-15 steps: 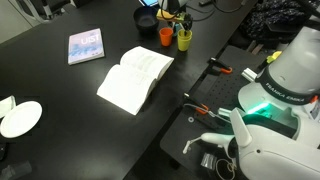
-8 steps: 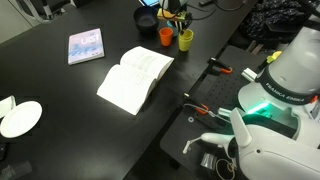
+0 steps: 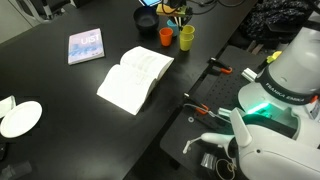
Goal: Unstack the cups
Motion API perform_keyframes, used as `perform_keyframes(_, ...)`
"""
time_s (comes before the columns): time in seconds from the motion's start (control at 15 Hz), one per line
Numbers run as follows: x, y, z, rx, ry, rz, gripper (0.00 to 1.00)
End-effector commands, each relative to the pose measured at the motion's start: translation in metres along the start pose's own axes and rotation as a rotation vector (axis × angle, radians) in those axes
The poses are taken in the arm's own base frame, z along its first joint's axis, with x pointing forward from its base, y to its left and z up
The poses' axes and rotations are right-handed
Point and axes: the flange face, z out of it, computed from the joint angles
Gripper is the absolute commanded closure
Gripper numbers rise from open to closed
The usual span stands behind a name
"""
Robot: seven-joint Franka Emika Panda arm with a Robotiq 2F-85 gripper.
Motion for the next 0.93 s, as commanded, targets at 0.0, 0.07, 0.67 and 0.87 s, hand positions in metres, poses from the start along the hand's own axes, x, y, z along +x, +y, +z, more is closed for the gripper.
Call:
perform_keyframes(0.0, 0.007, 0.008, -0.032, -0.001, 0.013, -0.015, 0.98)
perform_keyframes(0.07, 0.011, 0.008, -0.040, -0.006, 0.022, -0.025, 0.98)
perform_keyframes(0.67, 0.077, 0.013, -0.079, -0.032, 0.065, -0.037, 0.98)
perform_keyframes(0.87, 0.092, 0.013, -0.059, -0.050, 0.053, -0.017, 0.99)
